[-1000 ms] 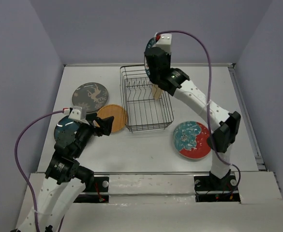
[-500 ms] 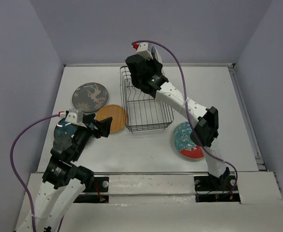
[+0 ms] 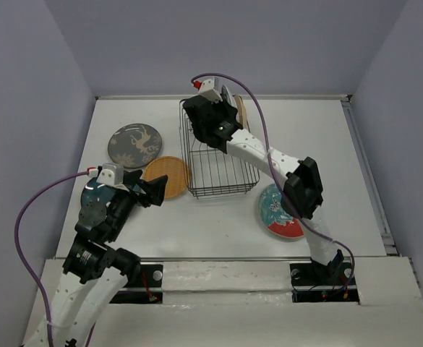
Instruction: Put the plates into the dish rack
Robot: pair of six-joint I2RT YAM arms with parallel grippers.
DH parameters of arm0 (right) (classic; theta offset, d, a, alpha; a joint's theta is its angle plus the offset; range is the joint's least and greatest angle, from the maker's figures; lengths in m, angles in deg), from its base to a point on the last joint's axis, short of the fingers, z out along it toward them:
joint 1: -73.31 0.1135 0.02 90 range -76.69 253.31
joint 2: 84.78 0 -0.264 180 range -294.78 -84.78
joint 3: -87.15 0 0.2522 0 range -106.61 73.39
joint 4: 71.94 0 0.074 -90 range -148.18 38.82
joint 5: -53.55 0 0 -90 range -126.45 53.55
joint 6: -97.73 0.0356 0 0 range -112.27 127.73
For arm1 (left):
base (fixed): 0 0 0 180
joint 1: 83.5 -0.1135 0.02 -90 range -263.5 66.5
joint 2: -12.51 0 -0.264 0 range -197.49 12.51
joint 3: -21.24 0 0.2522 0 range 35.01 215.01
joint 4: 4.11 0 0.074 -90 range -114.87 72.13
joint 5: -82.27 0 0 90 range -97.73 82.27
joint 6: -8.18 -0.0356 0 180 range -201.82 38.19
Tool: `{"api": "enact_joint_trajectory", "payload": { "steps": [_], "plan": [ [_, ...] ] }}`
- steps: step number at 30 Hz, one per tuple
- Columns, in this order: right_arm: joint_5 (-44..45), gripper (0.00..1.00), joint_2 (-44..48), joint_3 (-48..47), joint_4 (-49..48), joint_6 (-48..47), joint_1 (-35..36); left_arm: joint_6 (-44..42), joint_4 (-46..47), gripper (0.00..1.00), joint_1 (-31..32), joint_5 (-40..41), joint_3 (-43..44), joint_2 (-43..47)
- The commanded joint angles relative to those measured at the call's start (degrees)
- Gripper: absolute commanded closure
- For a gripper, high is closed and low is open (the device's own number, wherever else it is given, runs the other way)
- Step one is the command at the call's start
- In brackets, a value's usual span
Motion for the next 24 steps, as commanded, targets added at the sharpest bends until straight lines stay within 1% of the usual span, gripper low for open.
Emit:
{"api": "enact_joint_trajectory", "payload": {
  "steps": [1, 2, 5, 9, 10, 11, 13, 14, 16, 19, 21, 24],
  "plan": [
    [-1.3, 0.93, 0.0, 0.1, 1.7, 8.9, 0.5, 0.0, 1.8, 0.01, 0.4, 0.9, 2.2, -0.5],
    [-3.9, 0.93, -0.1, 0.1, 3.1, 10.7, 0.5, 0.0, 1.8, 0.01, 0.3, 0.9, 2.2, -0.7],
    [-6.3, 0.93, -0.6, 0.1, 4.6, 13.9, 0.5, 0.0, 1.9, 0.01, 0.3, 0.9, 2.2, -1.5],
    [-12.6, 0.93, -0.7, 0.2, 8.2, 20.1, 0.5, 0.0, 1.9, 0.01, 0.2, 1.3, 2.0, -1.7],
    [-13.2, 0.86, -0.8, 0.4, 8.5, 20.1, 0.5, 0.0, 2.0, 0.01, 0.2, 1.4, 2.0, -1.8],
    [-13.6, 0.63, -0.7, 0.6, 8.8, 21.3, 0.5, 0.0, 2.0, 0.01, 0.1, 1.4, 2.0, -1.9],
    [-15.0, 0.42, 0.0, 1.2, 9.7, 22.5, 0.5, 0.0, 2.0, 0.01, -0.1, 1.3, 2.0, -1.9],
    [-15.7, 0.3, 0.7, 1.6, 10.0, 23.9, 0.5, 0.0, 2.0, 0.01, -0.2, 1.3, 1.9, -1.9],
    [-17.5, 0.25, 3.5, 2.8, 10.0, 24.8, 0.5, 0.0, 2.2, 0.01, -0.3, 1.3, 1.9, -2.2],
    [-19.6, 0.25, 8.5, 4.4, 10.0, 25.3, 0.5, 0.0, 2.3, 0.01, -0.5, 0.9, 1.8, -3.3],
    [-22.5, 0.24, 14.3, 6.6, 10.0, 26.2, 0.5, 0.0, 2.3, 0.01, -0.6, 0.7, 1.9, -3.7],
    [-27.5, 0.24, 21.4, 14.8, 8.7, 27.2, -0.7, 0.0, 2.3, 0.01, -0.7, 0.8, 1.8, -3.9]
  ]
}}
